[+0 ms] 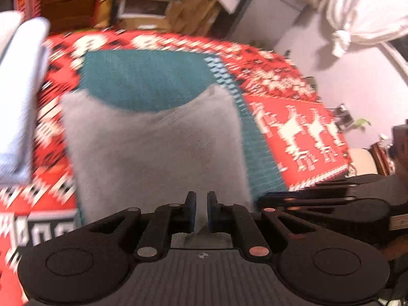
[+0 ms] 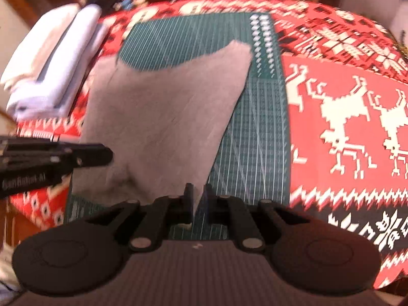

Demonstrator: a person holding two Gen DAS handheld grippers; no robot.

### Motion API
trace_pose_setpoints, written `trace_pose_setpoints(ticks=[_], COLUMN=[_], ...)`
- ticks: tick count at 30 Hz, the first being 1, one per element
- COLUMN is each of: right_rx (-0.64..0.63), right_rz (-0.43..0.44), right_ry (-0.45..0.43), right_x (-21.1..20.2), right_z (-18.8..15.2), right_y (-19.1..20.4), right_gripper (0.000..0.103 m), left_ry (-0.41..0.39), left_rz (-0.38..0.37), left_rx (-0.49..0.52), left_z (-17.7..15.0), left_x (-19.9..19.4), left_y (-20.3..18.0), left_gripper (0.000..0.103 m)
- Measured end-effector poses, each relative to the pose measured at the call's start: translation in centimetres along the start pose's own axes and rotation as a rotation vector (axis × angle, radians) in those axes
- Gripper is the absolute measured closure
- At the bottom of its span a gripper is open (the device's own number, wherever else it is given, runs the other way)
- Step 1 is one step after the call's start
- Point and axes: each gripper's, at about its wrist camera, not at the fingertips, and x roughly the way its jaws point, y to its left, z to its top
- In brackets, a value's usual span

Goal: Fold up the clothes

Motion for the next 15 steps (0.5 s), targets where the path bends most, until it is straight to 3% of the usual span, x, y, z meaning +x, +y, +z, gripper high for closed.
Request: trace_pose_setpoints(ticks=[5, 10, 15], right_rx=[0.038, 0.058, 0.09], right_rz=[-0.009, 0.02, 0.048], right_ry=[-0.119, -0.14, -0.099], right_x=[0.7, 2.3, 4.5], right_z=[2.4, 4.7, 4.9], right_y=[-0.7, -1.8, -2.9], right_gripper=[0.094, 0.095, 0.095], left_ry=[-0.005, -0.003, 0.045], left_rz=[-0.01, -0.017, 0.004], left_rx=[0.024, 0.047, 0.07], left_z=[1.5, 2.8, 2.2], left_x=[2.5, 5.0, 6.5], left_y=[-0.7, -1.2, -1.1], left_gripper=[0.096, 0.1, 0.099])
